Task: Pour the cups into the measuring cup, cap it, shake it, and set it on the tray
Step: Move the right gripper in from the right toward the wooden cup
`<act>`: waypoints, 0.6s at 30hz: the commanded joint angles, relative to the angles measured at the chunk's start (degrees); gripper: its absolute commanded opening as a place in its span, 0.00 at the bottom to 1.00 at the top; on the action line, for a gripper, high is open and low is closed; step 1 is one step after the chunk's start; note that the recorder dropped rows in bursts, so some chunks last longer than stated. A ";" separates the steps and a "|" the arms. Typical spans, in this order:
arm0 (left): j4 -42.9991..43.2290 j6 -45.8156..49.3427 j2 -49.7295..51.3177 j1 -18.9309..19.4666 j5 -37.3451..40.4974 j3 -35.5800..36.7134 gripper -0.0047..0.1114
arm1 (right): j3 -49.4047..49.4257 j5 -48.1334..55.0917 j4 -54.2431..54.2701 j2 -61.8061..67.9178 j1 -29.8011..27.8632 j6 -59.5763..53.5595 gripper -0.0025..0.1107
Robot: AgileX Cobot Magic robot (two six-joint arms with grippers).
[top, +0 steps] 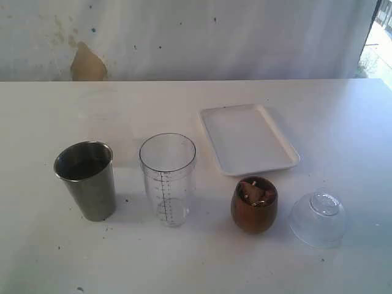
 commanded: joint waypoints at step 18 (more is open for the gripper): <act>-0.39 -0.16 -0.22 -0.11 -0.06 0.25 0.04 | -4.01 -32.91 -7.41 3.64 -0.08 31.58 0.67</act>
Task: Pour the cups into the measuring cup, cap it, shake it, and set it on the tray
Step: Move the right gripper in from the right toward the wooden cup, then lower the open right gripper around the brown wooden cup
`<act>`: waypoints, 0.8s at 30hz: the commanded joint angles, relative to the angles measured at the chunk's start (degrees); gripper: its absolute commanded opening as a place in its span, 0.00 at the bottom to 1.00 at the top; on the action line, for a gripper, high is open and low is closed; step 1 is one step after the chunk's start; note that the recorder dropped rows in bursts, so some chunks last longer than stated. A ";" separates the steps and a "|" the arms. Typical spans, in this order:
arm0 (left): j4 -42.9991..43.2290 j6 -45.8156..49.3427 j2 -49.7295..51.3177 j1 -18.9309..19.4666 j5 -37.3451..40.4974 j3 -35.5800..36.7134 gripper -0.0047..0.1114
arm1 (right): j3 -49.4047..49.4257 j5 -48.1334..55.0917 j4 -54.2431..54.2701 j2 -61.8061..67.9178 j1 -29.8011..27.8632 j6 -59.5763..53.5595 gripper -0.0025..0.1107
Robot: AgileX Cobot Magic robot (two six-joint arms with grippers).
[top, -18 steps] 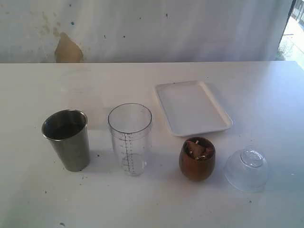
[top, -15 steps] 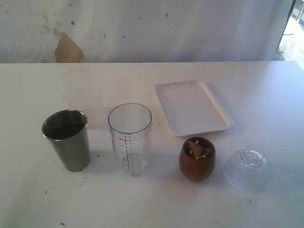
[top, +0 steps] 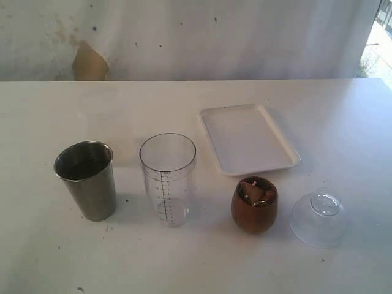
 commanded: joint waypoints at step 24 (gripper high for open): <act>-0.39 -0.16 -0.22 -0.11 -0.06 0.25 0.04 | -5.72 -49.71 -44.58 88.29 0.07 -10.13 0.95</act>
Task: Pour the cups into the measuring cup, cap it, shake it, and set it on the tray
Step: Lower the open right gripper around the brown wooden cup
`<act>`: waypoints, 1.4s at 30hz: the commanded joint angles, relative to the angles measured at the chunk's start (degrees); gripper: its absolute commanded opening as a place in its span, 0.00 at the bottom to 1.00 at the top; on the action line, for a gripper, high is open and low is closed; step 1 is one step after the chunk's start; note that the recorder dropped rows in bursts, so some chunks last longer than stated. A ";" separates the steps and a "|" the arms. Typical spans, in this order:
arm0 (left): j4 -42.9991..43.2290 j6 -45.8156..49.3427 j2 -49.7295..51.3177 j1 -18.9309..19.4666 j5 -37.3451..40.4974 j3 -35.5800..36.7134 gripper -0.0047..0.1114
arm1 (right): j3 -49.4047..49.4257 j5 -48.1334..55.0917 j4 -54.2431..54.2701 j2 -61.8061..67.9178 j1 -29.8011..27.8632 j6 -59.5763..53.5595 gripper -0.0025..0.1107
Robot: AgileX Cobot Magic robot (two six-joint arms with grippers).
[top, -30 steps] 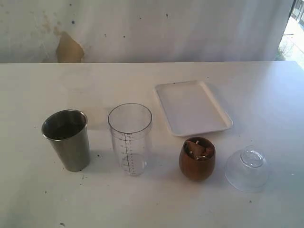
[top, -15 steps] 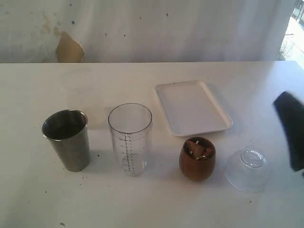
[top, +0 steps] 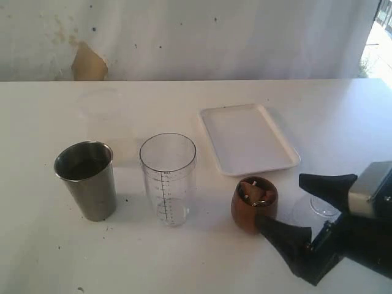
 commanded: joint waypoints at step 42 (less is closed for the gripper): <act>-0.39 -0.16 -0.22 -0.11 -0.06 0.25 0.04 | -12.37 7.88 16.01 20.22 6.17 -21.78 0.95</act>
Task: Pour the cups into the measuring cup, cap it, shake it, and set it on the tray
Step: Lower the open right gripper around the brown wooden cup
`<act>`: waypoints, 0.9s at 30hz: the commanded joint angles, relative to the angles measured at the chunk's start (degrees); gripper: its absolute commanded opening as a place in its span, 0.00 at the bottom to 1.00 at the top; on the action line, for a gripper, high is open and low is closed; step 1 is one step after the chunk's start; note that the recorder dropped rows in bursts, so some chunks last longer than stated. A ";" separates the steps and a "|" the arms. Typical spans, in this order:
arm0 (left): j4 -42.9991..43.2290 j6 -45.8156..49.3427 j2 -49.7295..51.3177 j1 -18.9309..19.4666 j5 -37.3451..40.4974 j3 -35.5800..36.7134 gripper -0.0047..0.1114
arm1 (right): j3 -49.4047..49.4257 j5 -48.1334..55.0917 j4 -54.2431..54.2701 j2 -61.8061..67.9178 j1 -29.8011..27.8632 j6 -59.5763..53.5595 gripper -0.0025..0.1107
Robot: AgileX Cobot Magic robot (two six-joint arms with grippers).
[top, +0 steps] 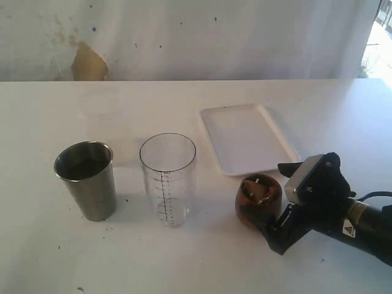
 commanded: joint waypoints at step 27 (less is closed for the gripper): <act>-0.39 -0.16 -0.22 -0.11 -0.06 0.25 0.04 | 0.31 -0.19 -9.01 -3.49 -0.13 12.98 0.95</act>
